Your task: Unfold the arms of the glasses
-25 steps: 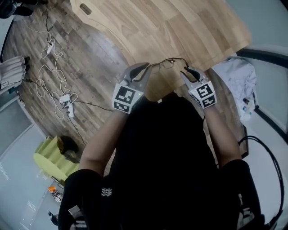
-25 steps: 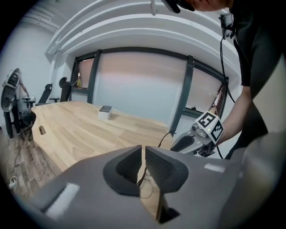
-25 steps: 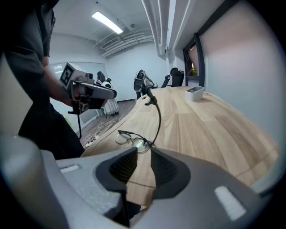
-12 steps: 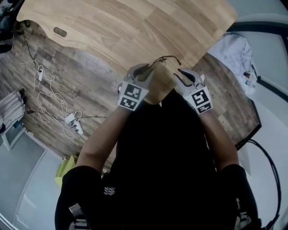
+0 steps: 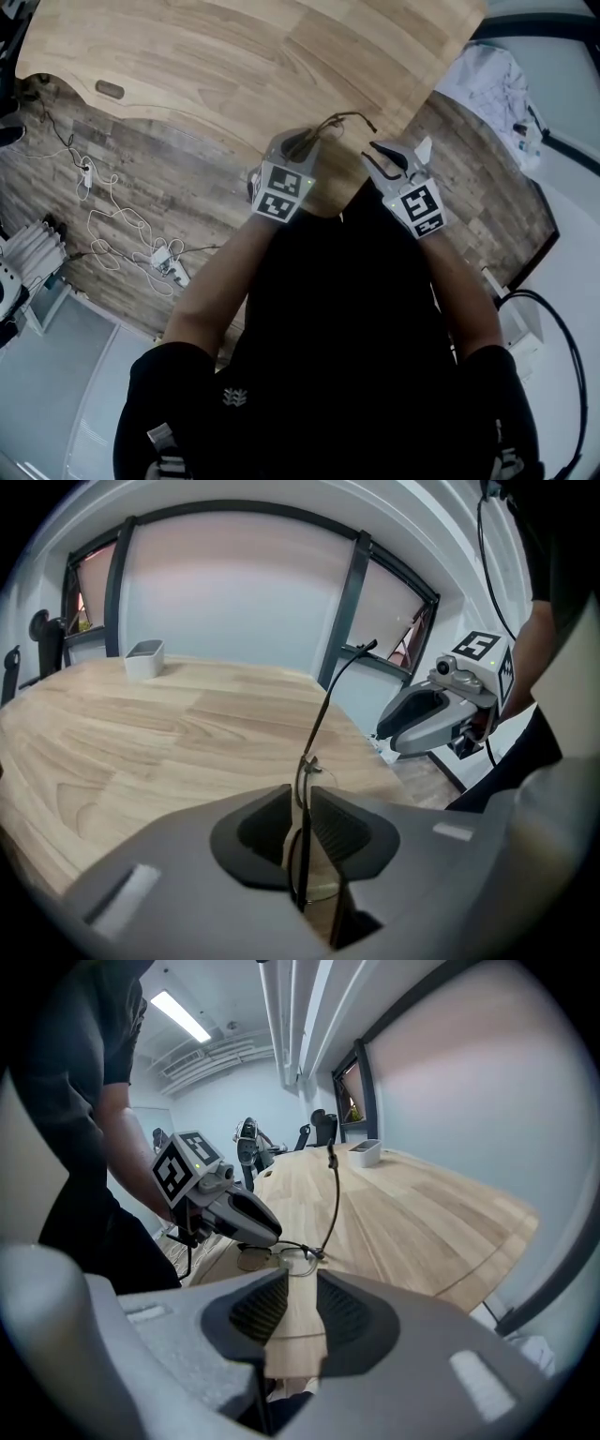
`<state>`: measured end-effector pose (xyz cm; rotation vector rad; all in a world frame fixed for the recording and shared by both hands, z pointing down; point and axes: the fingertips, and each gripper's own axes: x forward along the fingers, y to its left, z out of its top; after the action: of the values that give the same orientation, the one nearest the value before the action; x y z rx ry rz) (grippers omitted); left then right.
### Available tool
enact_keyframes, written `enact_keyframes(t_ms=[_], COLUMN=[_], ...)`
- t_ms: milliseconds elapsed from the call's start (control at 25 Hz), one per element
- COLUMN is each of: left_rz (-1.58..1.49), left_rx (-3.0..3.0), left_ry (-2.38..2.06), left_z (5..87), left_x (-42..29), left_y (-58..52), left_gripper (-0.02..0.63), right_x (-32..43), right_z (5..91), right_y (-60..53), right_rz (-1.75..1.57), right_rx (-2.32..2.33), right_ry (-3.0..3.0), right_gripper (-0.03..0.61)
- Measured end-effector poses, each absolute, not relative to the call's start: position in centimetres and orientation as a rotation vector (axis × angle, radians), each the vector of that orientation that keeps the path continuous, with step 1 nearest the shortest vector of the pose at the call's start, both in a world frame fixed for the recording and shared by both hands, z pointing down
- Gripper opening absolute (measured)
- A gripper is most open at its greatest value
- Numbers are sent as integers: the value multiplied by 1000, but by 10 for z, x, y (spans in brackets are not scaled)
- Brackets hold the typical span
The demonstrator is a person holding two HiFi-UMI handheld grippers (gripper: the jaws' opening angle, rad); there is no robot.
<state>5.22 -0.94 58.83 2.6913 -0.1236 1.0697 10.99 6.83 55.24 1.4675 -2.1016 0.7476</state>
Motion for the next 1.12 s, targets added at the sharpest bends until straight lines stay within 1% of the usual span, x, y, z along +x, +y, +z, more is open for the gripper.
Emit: enact_keyframes(t_ms=[120, 360, 680, 920, 1120], left_rz=[1091, 1064, 860, 760, 739], left_rx=[2675, 2702, 2793, 2828, 2826], left_ry=[-86, -72, -46, -32, -57], left_z=[595, 587, 553, 544, 541], left_x=[54, 53, 43, 35, 30], left_y=[-7, -6, -1, 6, 11], left_gripper=[29, 26, 25, 23, 23], right_x=[111, 106, 103, 81, 73], right_z=[550, 535, 517, 504, 492], right_y=[68, 63, 40, 32, 26], right_rz=[740, 744, 800, 779, 646], right_rx=[1469, 1470, 1556, 1498, 1459], right_ry=[-2100, -2126, -2199, -2288, -2295], right_gripper=[85, 84, 84, 84, 84])
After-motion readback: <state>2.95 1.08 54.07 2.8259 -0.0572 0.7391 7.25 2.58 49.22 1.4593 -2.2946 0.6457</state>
